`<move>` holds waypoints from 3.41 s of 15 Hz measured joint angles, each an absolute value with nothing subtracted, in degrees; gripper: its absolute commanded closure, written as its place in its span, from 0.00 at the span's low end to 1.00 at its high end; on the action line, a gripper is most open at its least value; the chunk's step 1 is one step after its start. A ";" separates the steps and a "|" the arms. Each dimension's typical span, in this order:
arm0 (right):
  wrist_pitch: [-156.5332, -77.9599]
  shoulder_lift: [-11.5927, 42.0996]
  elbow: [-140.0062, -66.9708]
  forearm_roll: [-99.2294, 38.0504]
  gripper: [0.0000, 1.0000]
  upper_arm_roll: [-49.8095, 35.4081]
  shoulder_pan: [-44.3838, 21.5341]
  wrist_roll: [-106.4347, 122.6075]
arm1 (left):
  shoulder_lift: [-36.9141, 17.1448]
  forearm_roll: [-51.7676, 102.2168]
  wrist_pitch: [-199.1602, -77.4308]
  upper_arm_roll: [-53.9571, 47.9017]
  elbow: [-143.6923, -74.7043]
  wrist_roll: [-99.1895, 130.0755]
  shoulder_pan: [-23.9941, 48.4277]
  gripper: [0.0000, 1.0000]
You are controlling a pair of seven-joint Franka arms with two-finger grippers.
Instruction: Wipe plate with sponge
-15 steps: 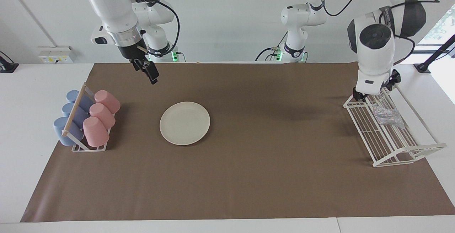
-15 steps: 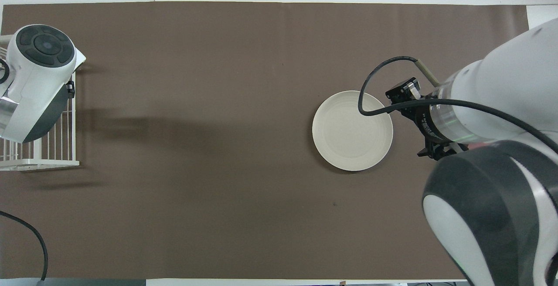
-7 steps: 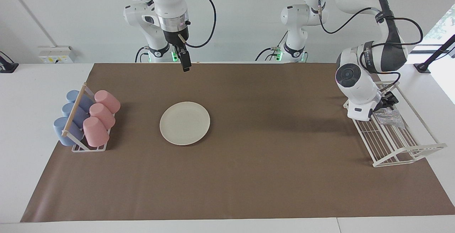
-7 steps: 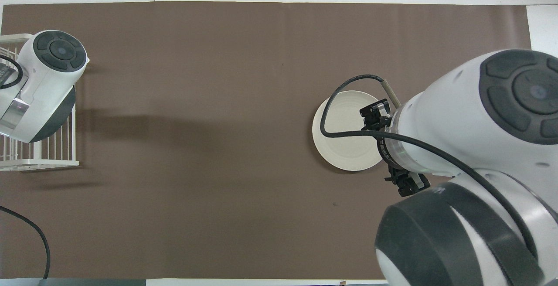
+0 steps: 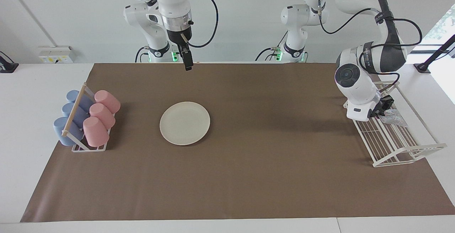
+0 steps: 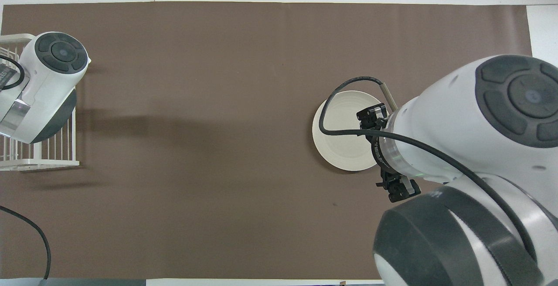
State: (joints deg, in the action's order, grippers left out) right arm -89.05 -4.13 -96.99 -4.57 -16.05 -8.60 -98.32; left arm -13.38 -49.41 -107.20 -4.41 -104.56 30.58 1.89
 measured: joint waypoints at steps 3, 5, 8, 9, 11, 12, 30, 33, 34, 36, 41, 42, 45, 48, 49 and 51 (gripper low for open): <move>-89.18 -4.16 -96.99 -5.67 0.00 -16.20 -8.66 -99.86 | -13.37 -49.41 -107.22 -4.47 -104.48 30.59 1.92 1.00; -89.96 -4.09 -97.05 -5.81 0.00 -16.31 -9.34 -101.47 | -13.26 -49.07 -107.10 -4.55 -103.49 30.59 1.94 1.00; -91.35 -2.20 -96.20 -5.62 0.00 -16.48 -12.86 -104.71 | -12.54 -41.18 -103.57 -5.04 -98.85 29.21 2.01 1.00; -91.42 -0.52 -94.57 -5.24 0.00 -16.51 -14.05 -106.41 | -12.24 -36.20 -101.35 -5.20 -96.08 27.77 2.03 1.00; -91.42 3.89 -89.61 -4.45 0.00 -16.52 -15.86 -109.24 | -11.40 -24.00 -97.03 -5.19 -90.37 25.03 1.98 1.00; -91.38 5.55 -87.88 -4.17 0.00 -16.52 -16.30 -110.09 | -10.87 -18.03 -95.58 -5.01 -88.44 24.36 1.93 1.00; -96.57 7.94 -88.89 -3.65 0.00 -16.54 -19.92 -119.37 | 5.13 66.40 -101.45 -5.12 -119.44 -4.64 -0.85 1.00; -102.60 7.88 -90.41 -3.58 0.00 -16.58 -20.96 -119.37 | 5.93 74.76 -101.60 -5.22 -123.42 -11.49 0.96 1.00; -104.53 7.90 -90.89 -2.74 0.00 -16.59 -21.83 -119.37 | 5.95 76.04 -101.62 -5.26 -124.24 -13.32 1.84 1.00; -105.98 8.27 -91.27 -0.20 0.00 -16.62 -23.39 -119.25 | 5.99 77.28 -101.55 -5.35 -125.29 -15.71 3.50 1.00; -105.97 11.40 -90.04 0.16 0.00 -16.62 -23.88 -116.62 | 6.07 79.05 -99.84 -5.43 -127.77 -20.56 4.58 1.00; -106.15 12.32 -89.21 0.16 0.00 -16.62 -23.88 -116.57 | 6.07 79.07 -99.27 -5.41 -127.90 -20.97 4.59 1.00; -107.68 14.06 -87.07 -1.91 0.00 -16.67 -24.28 -116.57 | 6.07 79.35 -99.05 -5.42 -127.95 -21.69 5.33 1.00; -108.30 14.36 -86.91 -3.08 0.00 -16.70 -25.43 -116.87 | 6.07 79.70 -99.06 -5.43 -127.99 -22.16 5.76 1.00; -108.32 14.36 -86.91 -3.17 0.00 -16.70 -25.57 -116.89 | 6.07 79.71 -99.06 -5.43 -128.02 -22.26 5.76 1.00; -108.32 14.41 -86.93 -3.22 0.05 -16.70 -25.81 -116.89 | 6.07 79.73 -99.05 -5.43 -128.07 -22.37 5.76 1.00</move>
